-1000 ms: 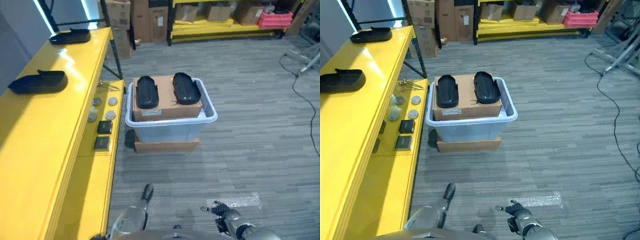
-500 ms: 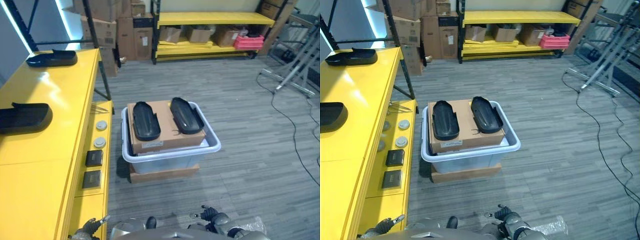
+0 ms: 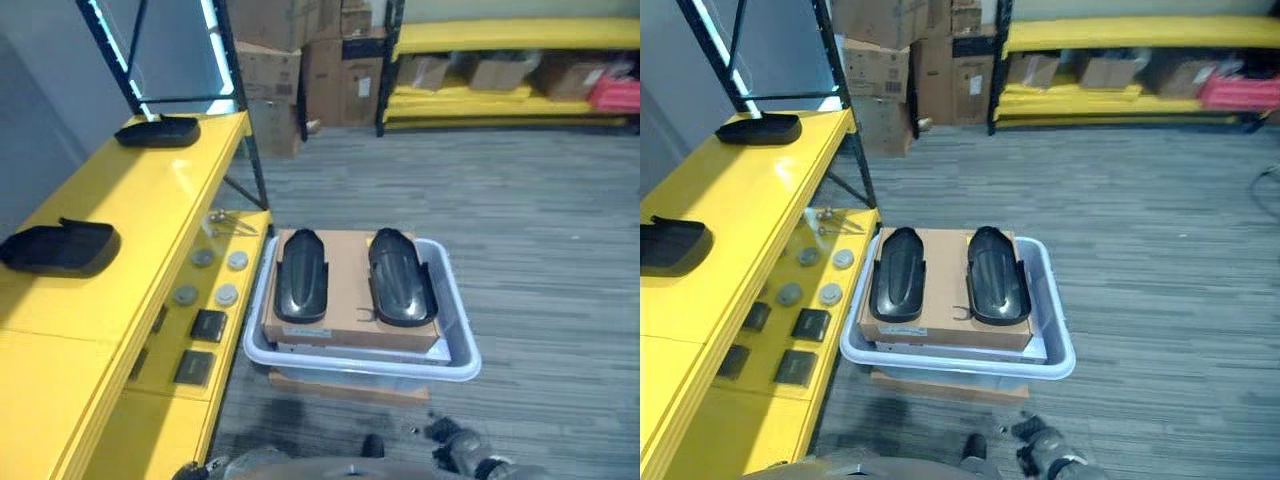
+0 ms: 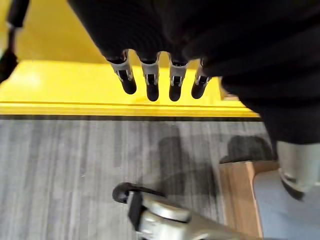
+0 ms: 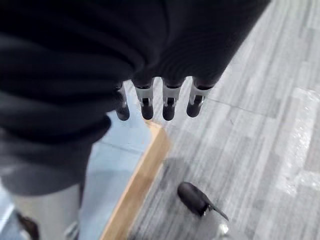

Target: Move parts from the plastic box to the shelf.

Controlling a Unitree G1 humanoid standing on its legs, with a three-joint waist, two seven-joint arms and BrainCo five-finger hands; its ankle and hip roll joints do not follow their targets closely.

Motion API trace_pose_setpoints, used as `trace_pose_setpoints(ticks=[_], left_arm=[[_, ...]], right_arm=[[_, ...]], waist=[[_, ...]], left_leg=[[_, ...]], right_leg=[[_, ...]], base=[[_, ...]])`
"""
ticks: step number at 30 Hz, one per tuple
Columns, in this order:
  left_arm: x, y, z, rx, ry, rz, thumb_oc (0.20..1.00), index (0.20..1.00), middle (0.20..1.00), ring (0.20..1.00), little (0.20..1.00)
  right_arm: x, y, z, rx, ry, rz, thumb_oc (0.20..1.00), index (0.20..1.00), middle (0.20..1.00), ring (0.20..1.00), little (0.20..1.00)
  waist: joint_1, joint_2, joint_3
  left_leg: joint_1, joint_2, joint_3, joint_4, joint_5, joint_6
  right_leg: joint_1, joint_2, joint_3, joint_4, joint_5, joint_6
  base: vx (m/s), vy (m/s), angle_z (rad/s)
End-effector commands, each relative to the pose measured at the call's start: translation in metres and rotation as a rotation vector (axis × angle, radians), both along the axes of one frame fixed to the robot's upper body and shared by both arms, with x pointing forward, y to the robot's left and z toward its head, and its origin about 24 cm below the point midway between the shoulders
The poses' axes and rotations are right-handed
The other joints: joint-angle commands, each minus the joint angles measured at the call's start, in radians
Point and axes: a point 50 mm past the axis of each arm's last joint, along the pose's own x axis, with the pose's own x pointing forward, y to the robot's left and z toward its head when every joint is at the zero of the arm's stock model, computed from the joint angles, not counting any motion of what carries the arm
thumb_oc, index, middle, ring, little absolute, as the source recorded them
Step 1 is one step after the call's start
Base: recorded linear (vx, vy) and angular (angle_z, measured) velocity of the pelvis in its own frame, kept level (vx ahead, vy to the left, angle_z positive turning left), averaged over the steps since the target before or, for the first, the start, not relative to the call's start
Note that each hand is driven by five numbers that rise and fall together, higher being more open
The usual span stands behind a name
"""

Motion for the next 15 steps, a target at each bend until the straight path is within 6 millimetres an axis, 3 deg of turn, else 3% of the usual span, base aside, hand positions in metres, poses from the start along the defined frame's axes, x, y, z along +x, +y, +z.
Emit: trace_pose_setpoints(ticks=[1,2,3,4,5,6,10,13,15], left_arm=[[0.032,0.017,0.008,0.056,-0.090,-0.038,1.000,1.000,1.000,1.000,1.000],[0.026,0.018,0.007,0.056,-0.075,-0.038,1.000,1.000,1.000,1.000,1.000],[0.020,0.020,0.007,0.061,-0.061,-0.024,1.000,1.000,1.000,1.000,1.000],[0.014,0.020,0.006,0.062,-0.053,-0.017,1.000,1.000,1.000,1.000,1.000],[0.014,0.020,0.006,0.061,-0.053,-0.018,1.000,1.000,1.000,1.000,1.000],[0.012,0.022,0.007,0.067,-0.052,-0.010,1.000,1.000,1.000,1.000,1.000],[0.016,0.033,0.011,0.088,-0.122,0.076,1.000,1.000,1.000,1.000,1.000],[0.023,0.027,0.011,0.066,-0.144,0.041,1.000,1.000,1.000,1.000,1.000],[0.026,0.026,0.011,0.065,-0.151,0.027,1.000,1.000,1.000,1.000,1.000]], right_arm=[[0.028,-0.010,0.017,-0.026,-0.142,-0.026,1.000,1.000,1.000,1.000,1.000],[0.031,-0.013,0.021,-0.027,-0.169,-0.040,1.000,1.000,1.000,1.000,1.000],[0.042,-0.016,0.030,-0.035,-0.227,-0.026,1.000,1.000,1.000,1.000,1.000],[0.060,-0.019,0.048,-0.069,-0.342,0.027,1.000,1.000,1.000,1.000,1.000],[0.059,-0.019,0.048,-0.070,-0.340,0.027,1.000,1.000,1.000,1.000,1.000],[0.066,-0.019,0.060,-0.077,-0.417,0.052,1.000,1.000,1.000,1.000,1.000],[0.061,-0.034,0.105,-0.139,-0.629,0.115,1.000,1.000,1.000,1.000,1.000],[0.068,-0.035,0.128,-0.159,-0.736,0.124,1.000,1.000,1.000,1.000,1.000],[0.071,-0.035,0.133,-0.159,-0.763,0.124,1.000,1.000,1.000,1.000,1.000]], waist=[[-0.038,-0.015,0.099],[-0.052,-0.008,0.094],[-0.061,0.000,0.087],[-0.073,0.001,0.078],[-0.073,0.002,0.077],[-0.089,-0.001,0.070],[-0.117,-0.010,0.055],[-0.127,-0.014,0.049],[-0.127,-0.016,0.049]], left_leg=[[-0.001,0.195,0.166,-0.183,0.077,-0.044],[0.043,0.221,0.244,-0.287,0.059,-0.038],[0.102,0.225,0.276,-0.396,0.040,-0.032],[0.108,0.212,0.235,-0.423,0.052,-0.032],[0.108,0.211,0.234,-0.423,0.052,-0.032],[0.129,0.212,0.234,-0.469,0.052,-0.028],[0.213,0.223,0.275,-0.545,0.049,-0.018],[0.252,0.228,0.301,-0.577,0.046,-0.014],[0.257,0.229,0.305,-0.584,0.047,-0.013]], right_leg=[[0.072,-0.078,-0.063,-0.015,-0.099,0.135],[0.076,-0.073,-0.086,-0.021,-0.102,0.142],[0.076,-0.064,-0.078,-0.024,-0.102,0.150],[0.065,-0.063,-0.066,-0.017,-0.094,0.158],[0.064,-0.063,-0.067,-0.017,-0.094,0.159],[0.063,-0.063,-0.061,-0.019,-0.090,0.162],[0.058,-0.053,-0.031,-0.026,-0.085,0.175],[0.051,-0.044,0.001,-0.026,-0.082,0.182],[0.048,-0.041,0.007,-0.026,-0.082,0.183]], base=[[0.04,-0.067,0.64],[0.04,-0.004,0.70],[0.09,0.057,0.56],[0.08,0.068,0.20],[0.11,0.064,-0.15],[0.10,0.033,-0.38],[0.12,0.038,-0.28],[0.08,0.022,-0.32],[0.04,0.008,-0.29]])
